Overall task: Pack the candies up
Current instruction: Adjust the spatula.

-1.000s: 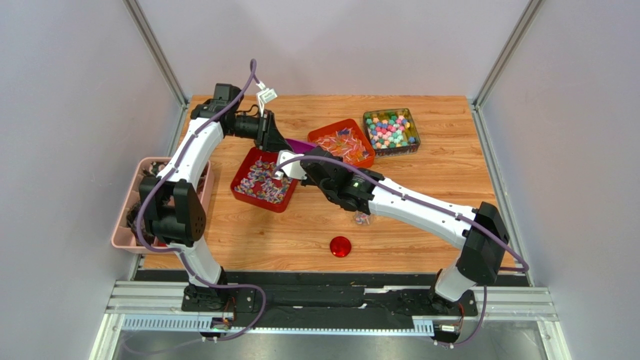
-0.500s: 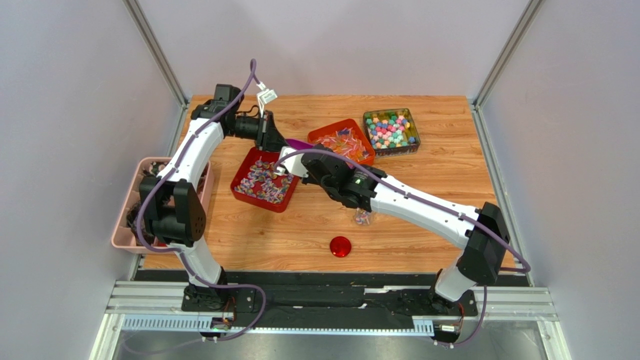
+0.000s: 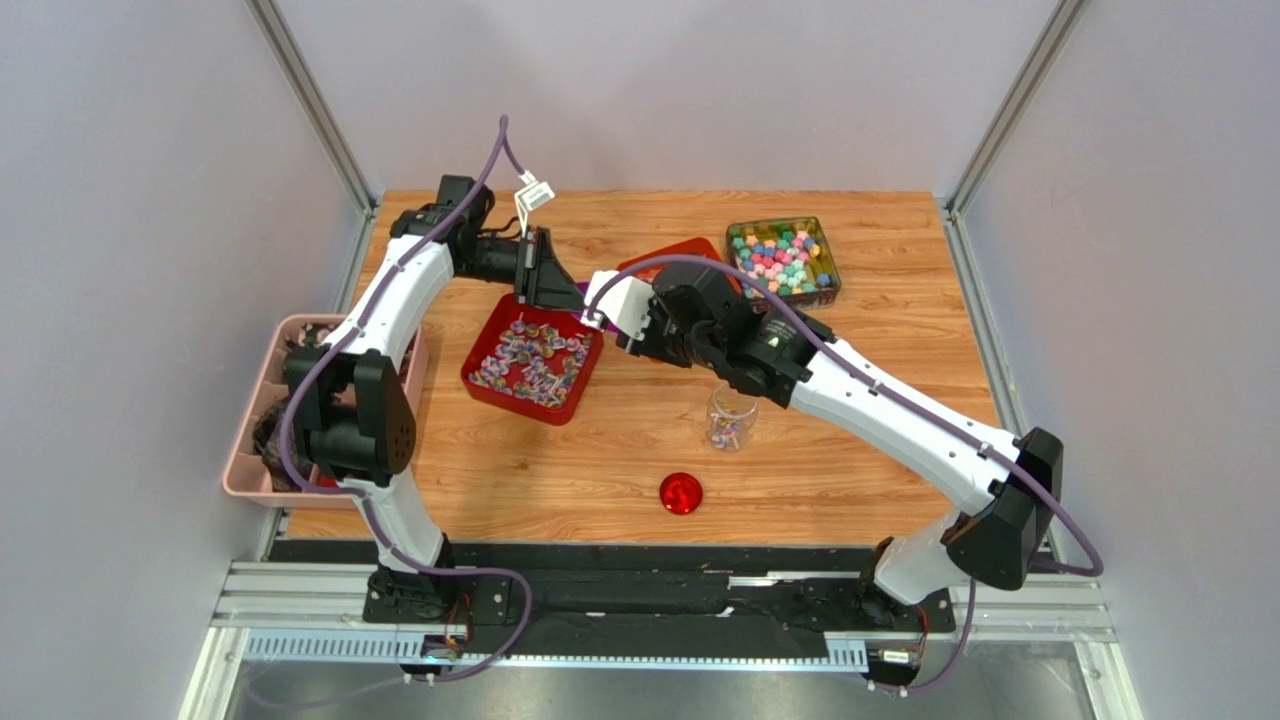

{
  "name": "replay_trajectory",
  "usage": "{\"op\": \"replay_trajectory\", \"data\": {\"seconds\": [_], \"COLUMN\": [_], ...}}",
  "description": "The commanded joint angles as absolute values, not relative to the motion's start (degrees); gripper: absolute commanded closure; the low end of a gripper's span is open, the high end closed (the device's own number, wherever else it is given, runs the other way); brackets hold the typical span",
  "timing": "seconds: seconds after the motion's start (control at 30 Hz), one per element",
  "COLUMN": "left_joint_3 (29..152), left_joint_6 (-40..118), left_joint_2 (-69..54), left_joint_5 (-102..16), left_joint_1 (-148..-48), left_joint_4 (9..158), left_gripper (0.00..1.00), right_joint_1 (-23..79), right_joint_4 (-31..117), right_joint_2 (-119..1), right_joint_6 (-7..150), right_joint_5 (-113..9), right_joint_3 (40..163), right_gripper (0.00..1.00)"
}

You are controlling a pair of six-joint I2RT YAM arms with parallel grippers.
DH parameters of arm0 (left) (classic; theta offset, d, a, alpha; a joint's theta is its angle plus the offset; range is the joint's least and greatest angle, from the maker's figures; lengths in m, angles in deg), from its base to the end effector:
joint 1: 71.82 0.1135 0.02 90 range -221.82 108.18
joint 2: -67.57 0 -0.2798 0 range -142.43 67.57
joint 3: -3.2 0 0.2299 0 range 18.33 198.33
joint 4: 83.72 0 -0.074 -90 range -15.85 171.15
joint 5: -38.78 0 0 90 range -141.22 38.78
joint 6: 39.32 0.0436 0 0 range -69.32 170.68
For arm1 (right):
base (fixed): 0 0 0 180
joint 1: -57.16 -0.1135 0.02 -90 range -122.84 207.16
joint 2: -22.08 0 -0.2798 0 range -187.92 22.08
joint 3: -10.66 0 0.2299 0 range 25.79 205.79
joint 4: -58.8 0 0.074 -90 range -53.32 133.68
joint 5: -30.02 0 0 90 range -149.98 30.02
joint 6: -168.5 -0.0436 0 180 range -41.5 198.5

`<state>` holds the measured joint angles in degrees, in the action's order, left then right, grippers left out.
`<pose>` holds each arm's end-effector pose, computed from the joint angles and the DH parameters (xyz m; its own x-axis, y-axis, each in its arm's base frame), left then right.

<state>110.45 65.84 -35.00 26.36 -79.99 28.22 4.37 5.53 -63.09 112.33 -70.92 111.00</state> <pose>0.3378 -0.0915 0.3308 -0.7329 0.1620 -0.6608 0.6790 0.1122 -0.7255 0.1942 0.2421 0.3804 0.0751 -0.8050 -0.5885 -0.7823 0.3184 -0.5354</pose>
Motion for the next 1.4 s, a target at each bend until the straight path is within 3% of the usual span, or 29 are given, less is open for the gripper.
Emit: {"op": "replay_trajectory", "data": {"seconds": [0.0,0.1,0.23,0.43,0.47,0.5,0.57,0.67,0.73,0.83,1.03,1.23,1.37], "left_joint_3": [112.46,112.46,112.46,112.98,113.25,113.51,114.65,116.85,118.43,119.05,113.7,108.16,107.28], "left_joint_6": [70.46,70.81,71.16,71.95,72.04,72.04,72.04,71.69,71.95,72.83,72.92,69.59,68.53], "left_joint_2": [-36.14,-36.23,-36.23,-36.4,-36.41,-36.49,-36.58,-37.28,-38.07,-38.52,-37.11,-36.85,-37.9], "left_joint_5": [30.16,30.25,30.51,29.38,28.76,27.71,26.83,25.51,24.98,21.74,4.87,-7.53,-14.38], "left_joint_1": [-80.26,-80.26,-80.26,-80.26,-80.09,-79.74,-78.16,-74.48,-72.45,-69.02,-67.96,-67.78,-67.87], "left_joint_4": [24.99,24.46,24.11,23.41,23.14,23.14,23.05,22.79,22.27,21.82,29.35,37.45,40.19], "left_gripper": [1.0,1.0,1.0,1.0,0.95,0.81,0.74,0.54,0.5,0.36,0.04,0.01,0.09], "right_joint_1": [4.6,4.6,4.52,4.6,4.6,4.6,4.6,4.6,4.6,4.6,4.6,4.6,4.6], "right_joint_4": [8.78,9.57,9.84,10.02,9.75,9.67,9.14,8.09,7.38,6.94,4.92,4.48,4.13], "right_joint_2": [-60.63,-60.89,-61.42,-61.68,-61.68,-61.77,-61.77,-62.03,-62.21,-62.47,-63.71,-63.88,-64.23], "right_joint_6": [112.34,112.52,112.87,113.04,113.22,113.31,113.74,114.36,114.54,115.15,115.86,115.94,115.94], "right_joint_5": [-69.91,-70.26,-70.7,-70.88,-70.88,-71.14,-71.49,-71.58,-71.32,-71.67,-71.93,-72.46,-72.9], "right_joint_3": [110.78,110.34,110.6,109.9,109.99,109.99,109.81,109.55,109.46,109.11,110.34,110.51,110.34], "right_gripper": [0.72,0.79,0.98,1.0,1.0,1.0,1.0,1.0,1.0,1.0,1.0,1.0,1.0]}}
